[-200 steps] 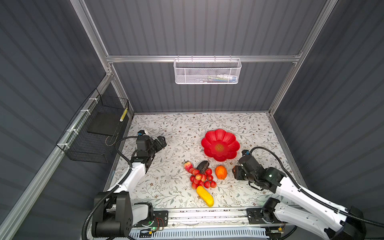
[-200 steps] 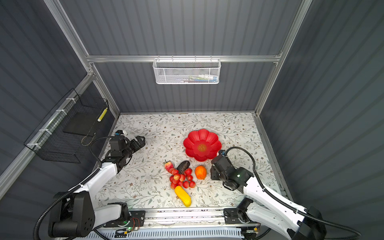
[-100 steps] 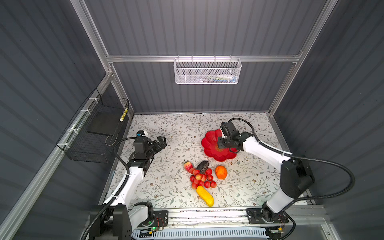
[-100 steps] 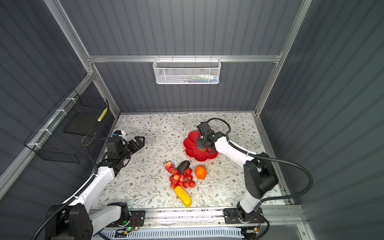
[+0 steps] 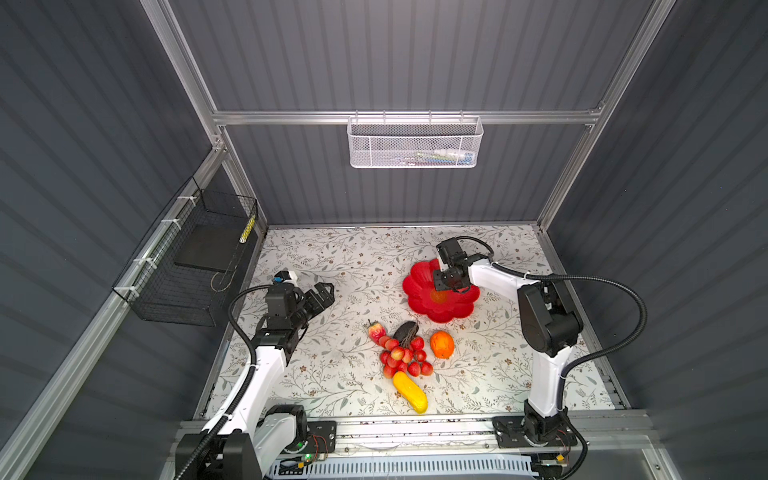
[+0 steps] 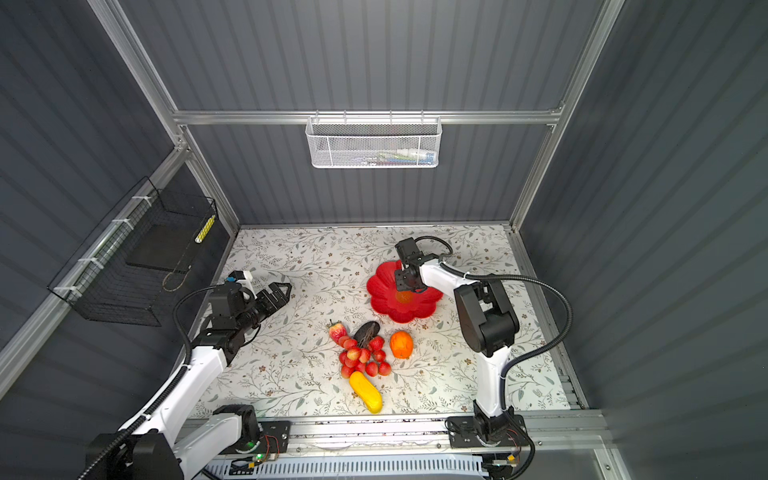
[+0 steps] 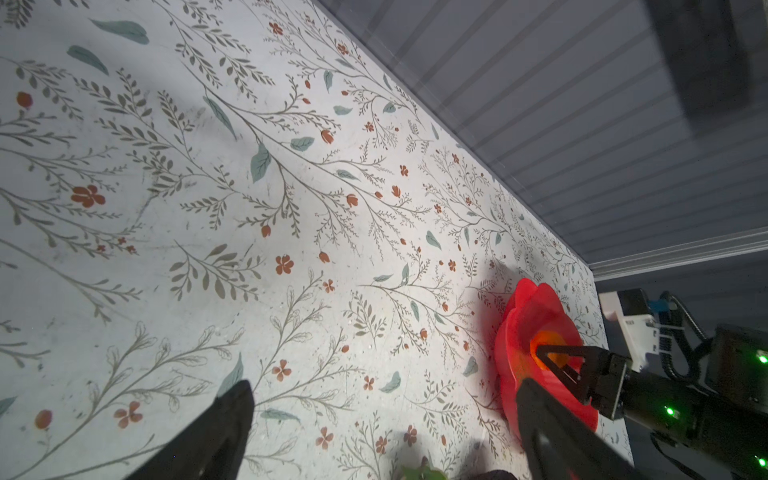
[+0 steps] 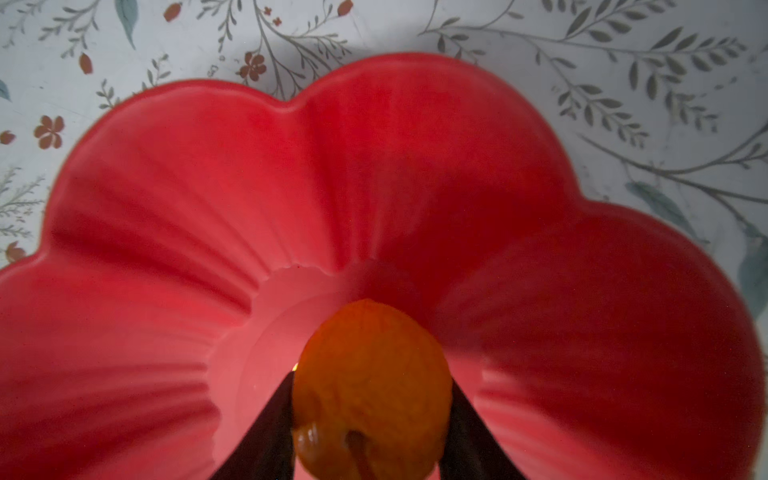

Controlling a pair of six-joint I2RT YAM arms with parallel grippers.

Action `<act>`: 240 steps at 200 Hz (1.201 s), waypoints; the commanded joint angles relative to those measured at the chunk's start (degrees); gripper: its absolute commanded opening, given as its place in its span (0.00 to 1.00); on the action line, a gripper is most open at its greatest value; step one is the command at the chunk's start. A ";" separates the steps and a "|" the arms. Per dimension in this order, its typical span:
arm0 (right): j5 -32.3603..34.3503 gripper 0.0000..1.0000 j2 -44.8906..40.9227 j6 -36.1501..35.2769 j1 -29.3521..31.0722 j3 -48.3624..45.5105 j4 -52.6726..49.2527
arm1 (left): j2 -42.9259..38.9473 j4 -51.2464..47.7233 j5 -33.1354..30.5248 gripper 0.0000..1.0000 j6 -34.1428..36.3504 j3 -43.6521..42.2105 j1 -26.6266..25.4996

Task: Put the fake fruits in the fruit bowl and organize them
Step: 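Carry the tangerine into the red bowl and release it with the right gripper, then grasp the pale strawberry-shaped fruit with the left gripper while the right gripper withdraws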

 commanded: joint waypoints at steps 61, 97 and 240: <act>1.81 0.89 -6.50 0.22 -0.34 0.28 -0.53 | 4.44 -4.01 -3.32 0.95 -1.46 1.34 -12.66; 1.59 0.99 -17.46 1.55 -0.98 -5.73 4.63 | 7.94 -5.25 -8.23 0.93 -2.95 1.88 -21.82; 0.46 0.99 -31.62 5.06 -3.17 -18.95 8.29 | 27.65 -4.29 -15.34 0.59 -9.36 7.05 -37.09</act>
